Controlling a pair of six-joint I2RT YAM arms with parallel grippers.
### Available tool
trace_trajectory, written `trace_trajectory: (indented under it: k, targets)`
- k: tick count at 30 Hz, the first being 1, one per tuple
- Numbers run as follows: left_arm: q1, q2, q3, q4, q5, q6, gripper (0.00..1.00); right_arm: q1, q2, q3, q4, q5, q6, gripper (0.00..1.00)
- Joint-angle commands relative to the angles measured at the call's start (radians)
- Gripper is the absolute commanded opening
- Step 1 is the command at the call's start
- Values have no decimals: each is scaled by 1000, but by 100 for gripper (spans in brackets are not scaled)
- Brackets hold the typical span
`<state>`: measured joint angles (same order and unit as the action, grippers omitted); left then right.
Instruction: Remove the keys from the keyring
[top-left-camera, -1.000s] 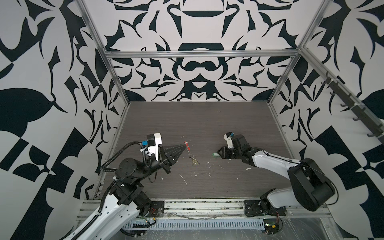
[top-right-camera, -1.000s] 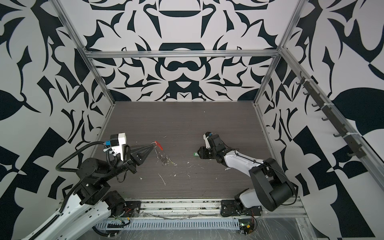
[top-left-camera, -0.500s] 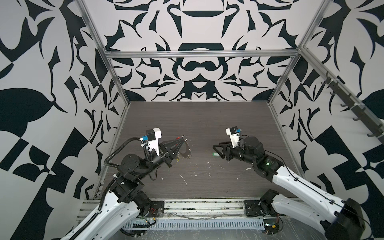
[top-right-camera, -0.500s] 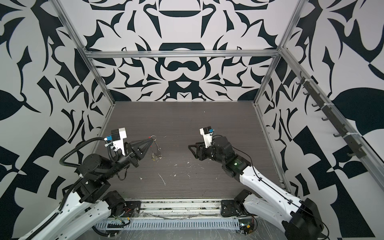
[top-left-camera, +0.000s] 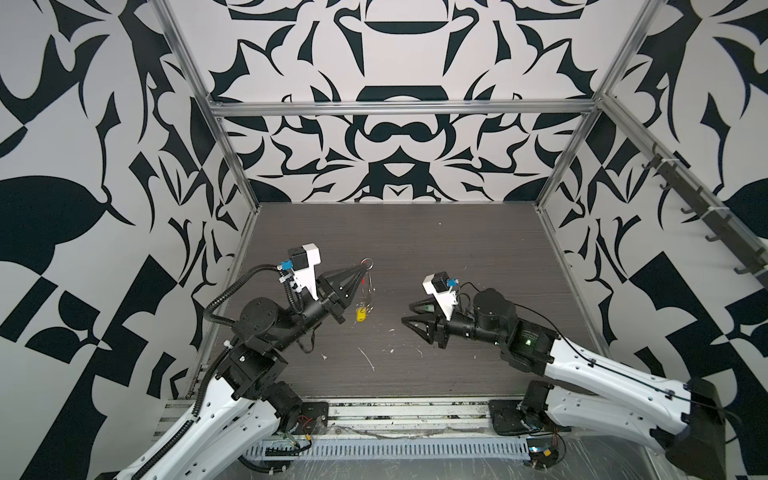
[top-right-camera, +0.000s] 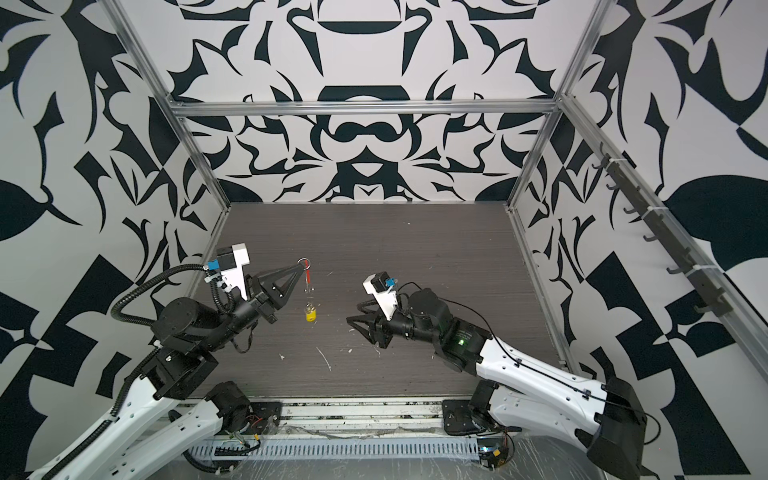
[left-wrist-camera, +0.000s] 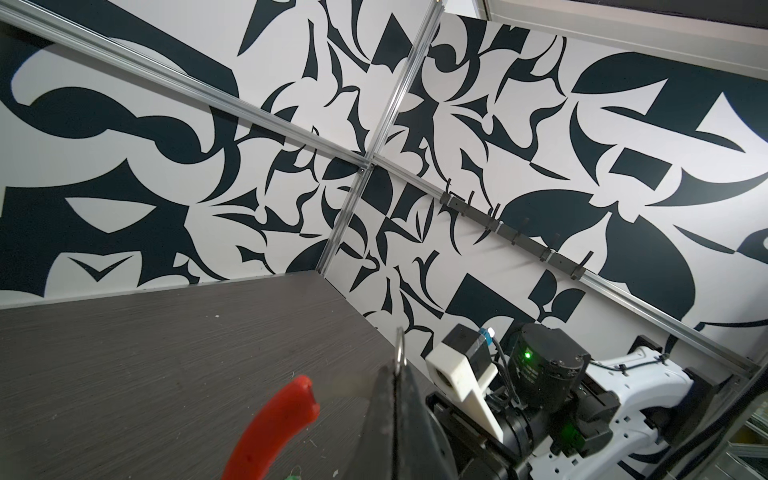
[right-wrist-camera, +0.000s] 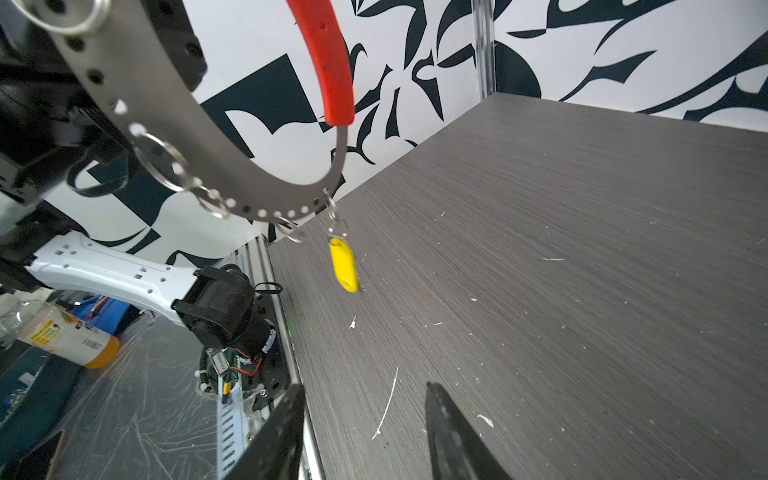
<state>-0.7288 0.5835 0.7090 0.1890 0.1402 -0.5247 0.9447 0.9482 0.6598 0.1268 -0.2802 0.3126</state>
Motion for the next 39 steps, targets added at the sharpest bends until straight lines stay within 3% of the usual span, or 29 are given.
trace_trajectory:
  k: [1,39]
  targets:
    - [-3,1,47,9,25,-6,0,9,14,50,61,12,-30,47]
    - [-3,27,52,73,141,-57,0,46,103,132,135,123,-64,40]
